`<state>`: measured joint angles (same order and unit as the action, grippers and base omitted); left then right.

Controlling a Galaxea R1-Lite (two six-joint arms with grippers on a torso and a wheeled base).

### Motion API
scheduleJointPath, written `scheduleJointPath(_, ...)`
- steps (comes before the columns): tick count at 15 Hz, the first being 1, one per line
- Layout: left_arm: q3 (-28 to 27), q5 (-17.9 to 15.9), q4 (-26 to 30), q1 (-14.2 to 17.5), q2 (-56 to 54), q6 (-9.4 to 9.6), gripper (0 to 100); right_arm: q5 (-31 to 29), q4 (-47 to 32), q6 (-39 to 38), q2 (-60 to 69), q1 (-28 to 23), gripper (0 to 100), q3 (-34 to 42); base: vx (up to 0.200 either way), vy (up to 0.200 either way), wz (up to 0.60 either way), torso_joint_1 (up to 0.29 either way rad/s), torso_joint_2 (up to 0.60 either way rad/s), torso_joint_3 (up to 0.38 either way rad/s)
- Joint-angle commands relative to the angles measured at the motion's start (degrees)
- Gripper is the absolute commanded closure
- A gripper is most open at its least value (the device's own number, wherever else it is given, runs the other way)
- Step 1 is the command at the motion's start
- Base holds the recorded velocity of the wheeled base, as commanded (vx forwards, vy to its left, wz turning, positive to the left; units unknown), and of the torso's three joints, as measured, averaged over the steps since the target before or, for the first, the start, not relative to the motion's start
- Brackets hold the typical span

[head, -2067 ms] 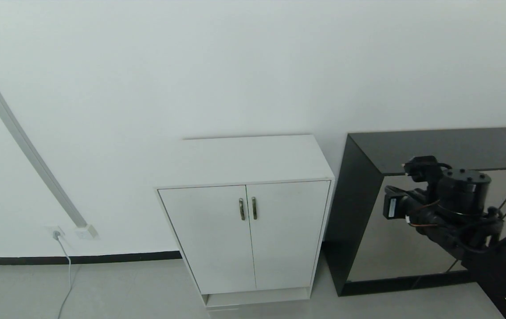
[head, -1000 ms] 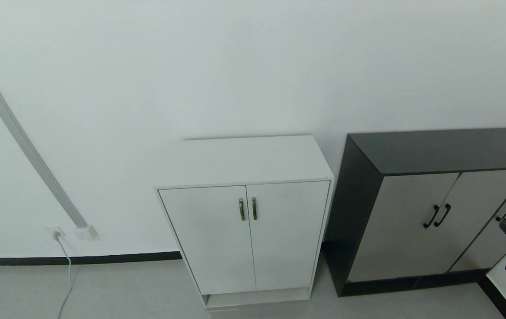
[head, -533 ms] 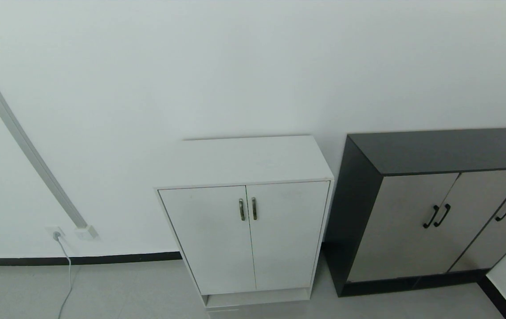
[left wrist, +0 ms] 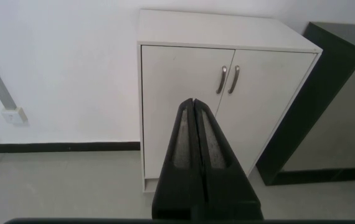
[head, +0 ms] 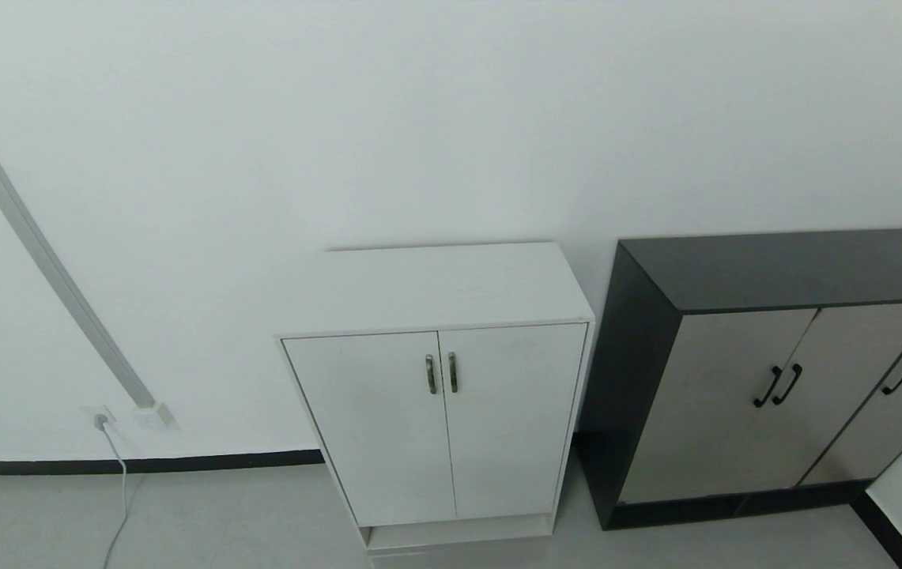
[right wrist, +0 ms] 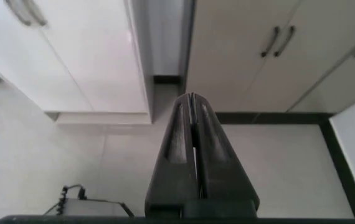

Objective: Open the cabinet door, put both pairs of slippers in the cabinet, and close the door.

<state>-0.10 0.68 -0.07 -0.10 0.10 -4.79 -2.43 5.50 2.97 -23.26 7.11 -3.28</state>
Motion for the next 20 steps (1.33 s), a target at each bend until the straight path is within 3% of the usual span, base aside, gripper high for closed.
scheduleJointPath(1,0.01,0.02,-0.01,0.01,-0.01,-0.04,100,1.11,-3.3,0.01,6.47,0.1,100,0.55,0.0,0.0,0.0,0.0,0.0,0.0)
scheduleJointPath(4,0.01,0.02,-0.01,0.01,-0.01,-0.04,100,3.3,-6.99,0.19,10.6,0.19,100,1.7,0.0,0.0,0.0,0.0,0.0,0.0)
scheduleJointPath(9,0.01,0.02,-0.01,0.01,-0.01,-0.04,100,6.38,-5.76,0.8,14.82,3.0,100,3.28,0.0,0.0,0.0,0.0,0.0,0.0)
scheduleJointPath(15,0.01,0.02,-0.01,0.01,-0.01,-0.04,100,6.21,-5.76,0.63,21.24,-6.32,100,3.28,0.0,0.0,0.0,0.0,0.0,0.0)
scheduleJointPath(20,0.01,0.02,-0.01,0.01,-0.01,-0.13,100,6.12,-5.5,-2.01,23.26,-7.02,100,3.28,0.0,0.0,0.0,0.0,0.0,0.0)
